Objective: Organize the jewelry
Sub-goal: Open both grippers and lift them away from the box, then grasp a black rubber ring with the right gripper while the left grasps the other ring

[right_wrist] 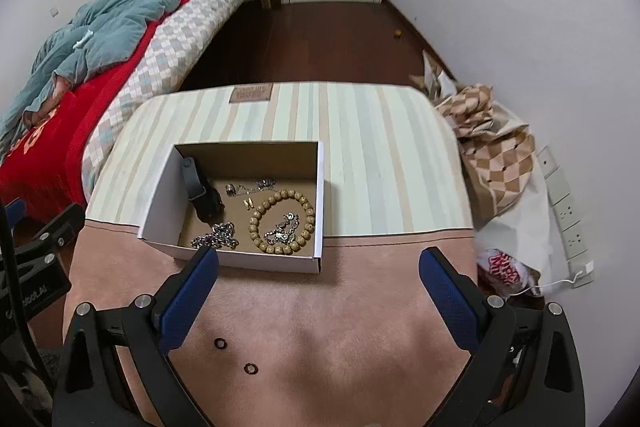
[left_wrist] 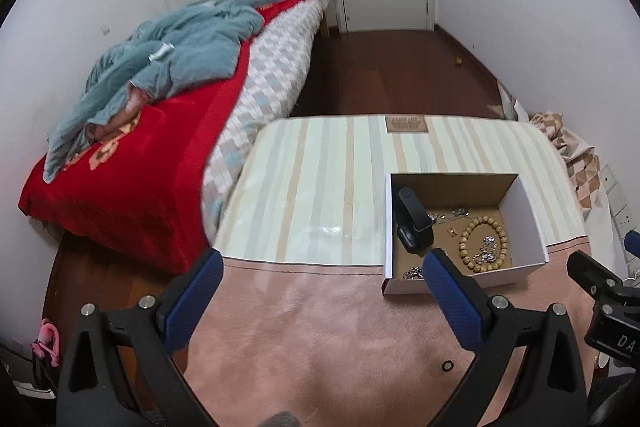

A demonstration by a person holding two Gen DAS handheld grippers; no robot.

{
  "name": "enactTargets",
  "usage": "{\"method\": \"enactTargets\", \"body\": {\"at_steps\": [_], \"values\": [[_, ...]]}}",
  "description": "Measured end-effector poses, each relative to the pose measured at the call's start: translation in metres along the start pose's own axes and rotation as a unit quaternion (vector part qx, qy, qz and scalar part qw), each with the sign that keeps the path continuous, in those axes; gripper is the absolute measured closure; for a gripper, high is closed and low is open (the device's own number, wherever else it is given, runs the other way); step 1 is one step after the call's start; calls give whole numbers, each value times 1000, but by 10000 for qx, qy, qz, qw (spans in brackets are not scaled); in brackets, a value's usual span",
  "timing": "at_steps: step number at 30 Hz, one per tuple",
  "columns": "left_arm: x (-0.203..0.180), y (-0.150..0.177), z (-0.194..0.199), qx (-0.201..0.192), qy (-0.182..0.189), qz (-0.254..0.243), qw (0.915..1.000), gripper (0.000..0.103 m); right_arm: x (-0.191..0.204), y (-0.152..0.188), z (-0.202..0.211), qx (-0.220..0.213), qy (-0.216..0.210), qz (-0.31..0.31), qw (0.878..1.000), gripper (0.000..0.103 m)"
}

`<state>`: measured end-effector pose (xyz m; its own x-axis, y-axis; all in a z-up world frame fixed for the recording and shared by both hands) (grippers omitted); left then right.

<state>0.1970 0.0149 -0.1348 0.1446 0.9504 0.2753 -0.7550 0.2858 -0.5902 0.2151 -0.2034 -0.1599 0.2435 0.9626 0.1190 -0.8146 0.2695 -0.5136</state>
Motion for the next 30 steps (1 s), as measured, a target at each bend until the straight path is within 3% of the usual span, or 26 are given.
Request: {"method": "enactTargets", "body": {"at_steps": [9,19,24,30], "values": [[11,7,53,-423,-143,104,9989,1,6,9,61,-405,-105,33,9991,2],[16,21,74,-401,-431,158,9981,1,8,23,96,-521,-244,1,9983,2],[13,39,60,-265,-662,130,9974,1,3,46,78,-269,-281,-5,9992,2],[-1,87,8,433,-877,-25,9952,1,-4,97,12,304,-504,8,9983,3]]}}
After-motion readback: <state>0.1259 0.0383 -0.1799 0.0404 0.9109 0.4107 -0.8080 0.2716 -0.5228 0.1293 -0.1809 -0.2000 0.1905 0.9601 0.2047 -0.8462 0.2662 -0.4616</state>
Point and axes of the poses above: each gripper's, at about its wrist camera, not at the fingertips, and z roughly against the way its jaws point, x to its left, y to its underside, the point moved 3 cm from there along -z, roughly the way its jaws point, and after that the axes turned 13 degrees about -z, right-handed, at the moved point
